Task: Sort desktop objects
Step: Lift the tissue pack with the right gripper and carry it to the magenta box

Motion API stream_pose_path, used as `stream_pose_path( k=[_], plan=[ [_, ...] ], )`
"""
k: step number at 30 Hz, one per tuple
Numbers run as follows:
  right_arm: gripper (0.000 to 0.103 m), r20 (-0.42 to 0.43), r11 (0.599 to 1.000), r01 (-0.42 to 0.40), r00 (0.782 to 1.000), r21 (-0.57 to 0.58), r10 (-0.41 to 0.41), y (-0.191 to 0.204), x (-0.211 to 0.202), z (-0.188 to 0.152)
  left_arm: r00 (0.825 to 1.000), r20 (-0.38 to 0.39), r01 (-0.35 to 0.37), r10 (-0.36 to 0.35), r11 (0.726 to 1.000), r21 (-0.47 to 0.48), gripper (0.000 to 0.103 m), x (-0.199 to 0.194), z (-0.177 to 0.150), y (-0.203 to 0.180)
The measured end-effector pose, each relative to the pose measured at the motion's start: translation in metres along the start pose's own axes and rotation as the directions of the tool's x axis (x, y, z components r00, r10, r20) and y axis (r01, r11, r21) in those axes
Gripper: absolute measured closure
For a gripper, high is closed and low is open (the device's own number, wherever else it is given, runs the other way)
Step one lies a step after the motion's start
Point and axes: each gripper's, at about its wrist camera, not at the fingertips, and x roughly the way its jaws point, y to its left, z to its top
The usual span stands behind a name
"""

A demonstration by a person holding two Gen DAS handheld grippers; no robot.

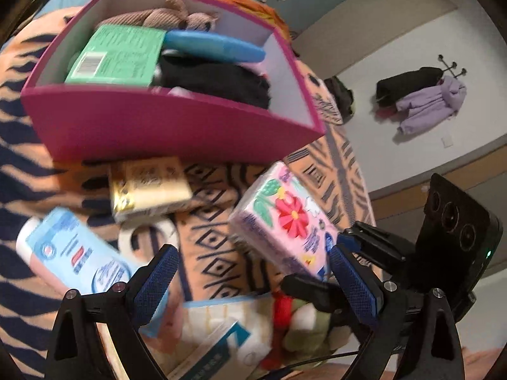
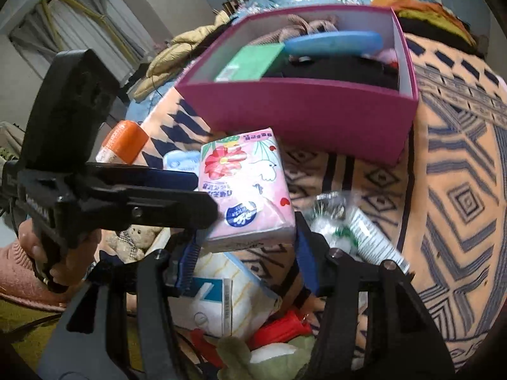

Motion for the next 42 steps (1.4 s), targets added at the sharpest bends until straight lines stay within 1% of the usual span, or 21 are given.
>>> stream_pose_path(
  k=[3, 4, 5, 7, 9, 12, 15, 16, 20, 21, 23, 25, 29, 32, 35, 40, 42],
  plan=[
    [0.046, 0.032, 0.999, -0.002, 0.999, -0.04, 0.003, 0.003, -0.01, 0.011, 0.999, 0.038, 0.029, -0.029, 1.0, 0.012, 0.006, -0.007, 0.019, -0.009],
    [0.046, 0.043, 0.999, 0.0, 0.999, -0.053, 0.002, 0.004, -0.014, 0.015, 0.998, 0.046, 0.035, -0.036, 0.999, 0.013, 0.015, -0.008, 0.026, -0.01],
    [0.046, 0.054, 0.998, 0.004, 0.999, -0.069, -0.001, 0.005, -0.017, 0.019, 0.998, 0.048, 0.038, -0.039, 0.999, 0.011, 0.021, -0.008, 0.032, -0.011],
    [0.046, 0.076, 0.994, 0.031, 0.997, -0.109, -0.023, 0.006, -0.022, 0.028, 0.998, 0.052, 0.044, -0.045, 0.999, 0.008, 0.031, -0.008, 0.045, -0.012],
    [0.046, 0.092, 0.988, 0.057, 0.995, -0.144, -0.044, 0.006, -0.025, 0.038, 0.997, 0.056, 0.051, -0.051, 0.999, 0.005, 0.039, -0.007, 0.058, -0.013],
    [0.047, 0.103, 0.978, 0.091, 0.992, -0.186, -0.072, 0.002, -0.026, 0.05, 0.996, 0.06, 0.064, -0.063, 0.998, -0.01, 0.04, -0.005, 0.076, -0.012],
    [0.048, 0.11, 0.97, 0.116, 0.989, -0.215, -0.094, -0.005, -0.025, 0.061, 0.993, 0.05, 0.106, -0.104, 0.994, -0.035, 0.04, 0.002, 0.088, -0.01],
    [0.048, 0.111, 0.968, 0.121, 0.989, -0.219, -0.099, -0.006, -0.025, 0.063, 0.993, 0.045, 0.11, -0.108, 0.993, -0.038, 0.04, 0.005, 0.09, -0.01],
    [0.049, 0.103, 0.962, 0.134, 0.988, -0.237, -0.113, -0.013, -0.021, 0.07, 0.995, 0.029, 0.094, -0.093, 0.995, -0.038, 0.04, 0.017, 0.095, -0.011],
    [0.049, 0.099, 0.964, 0.127, 0.989, -0.232, -0.106, -0.015, -0.02, 0.07, 0.995, 0.028, 0.093, -0.092, 0.995, -0.042, 0.04, 0.017, 0.095, -0.01],
    [0.049, 0.091, 0.969, 0.111, 0.992, -0.222, -0.093, -0.019, -0.018, 0.07, 0.995, 0.031, 0.094, -0.093, 0.994, -0.056, 0.039, 0.017, 0.092, -0.004],
    [0.049, 0.09, 0.974, 0.092, 0.993, -0.208, -0.075, -0.024, -0.018, 0.069, 0.995, 0.031, 0.1, -0.098, 0.992, -0.075, 0.037, 0.017, 0.088, 0.002],
    [0.049, 0.105, 0.988, 0.029, 0.994, -0.151, -0.013, -0.038, -0.022, 0.067, 0.992, 0.016, 0.126, -0.125, 0.983, -0.131, 0.037, 0.021, 0.074, 0.019],
    [0.049, 0.112, 0.994, -0.024, 0.993, -0.11, 0.037, -0.046, -0.022, 0.059, 0.989, 0.005, 0.145, -0.147, 0.974, -0.173, 0.037, 0.025, 0.063, 0.032],
    [0.049, 0.095, 0.993, -0.074, 0.992, -0.087, 0.082, -0.052, -0.018, 0.047, 0.988, -0.029, 0.144, -0.153, 0.968, -0.205, 0.037, 0.035, 0.047, 0.042],
    [0.049, 0.02, 0.993, -0.078, 0.997, -0.089, 0.08, -0.061, 0.003, 0.022, 0.988, -0.103, 0.095, -0.113, 0.981, -0.167, 0.037, 0.058, 0.026, 0.035],
    [0.049, -0.019, 0.995, -0.055, 0.998, -0.088, 0.054, -0.068, 0.013, 0.012, 0.987, -0.131, 0.074, -0.093, 0.986, -0.147, 0.037, 0.068, 0.018, 0.03]
  ],
)
